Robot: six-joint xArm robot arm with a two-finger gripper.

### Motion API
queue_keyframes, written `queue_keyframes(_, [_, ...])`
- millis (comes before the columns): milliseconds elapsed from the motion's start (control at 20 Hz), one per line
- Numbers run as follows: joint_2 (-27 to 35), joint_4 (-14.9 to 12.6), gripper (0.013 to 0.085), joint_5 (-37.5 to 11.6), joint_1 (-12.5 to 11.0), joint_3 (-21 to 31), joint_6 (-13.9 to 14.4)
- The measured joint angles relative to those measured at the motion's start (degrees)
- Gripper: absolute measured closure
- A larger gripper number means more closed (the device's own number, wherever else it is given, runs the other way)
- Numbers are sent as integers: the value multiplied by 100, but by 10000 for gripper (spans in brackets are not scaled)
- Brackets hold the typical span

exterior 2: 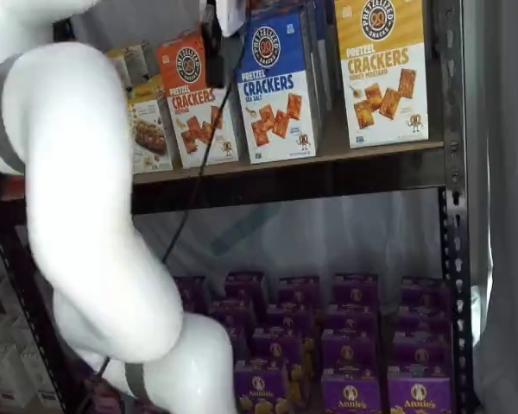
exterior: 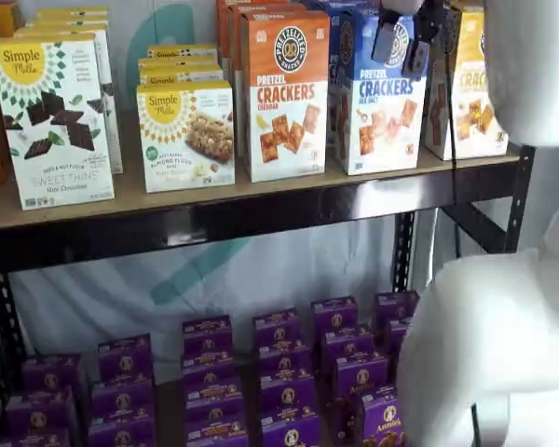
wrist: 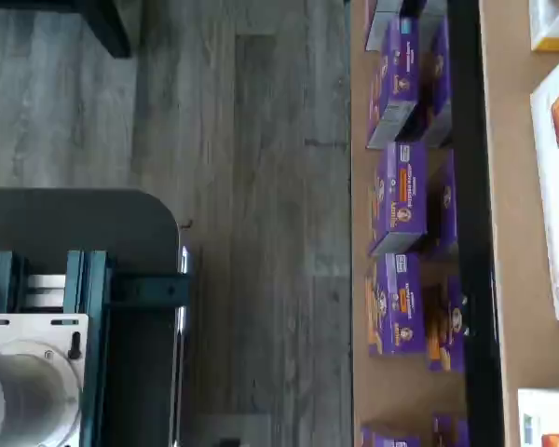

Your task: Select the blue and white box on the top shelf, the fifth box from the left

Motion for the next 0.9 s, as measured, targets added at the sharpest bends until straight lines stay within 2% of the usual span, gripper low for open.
queue_keyframes(150, [160,-205,130,313,68,-189,-7])
queue_keyframes(300, [154,-244,130,339,53,-163,-37])
queue_keyframes(400, [140,-166,130,326,14,-138,-44])
queue_keyframes(900, [181,987,130,323,-488,-444,39])
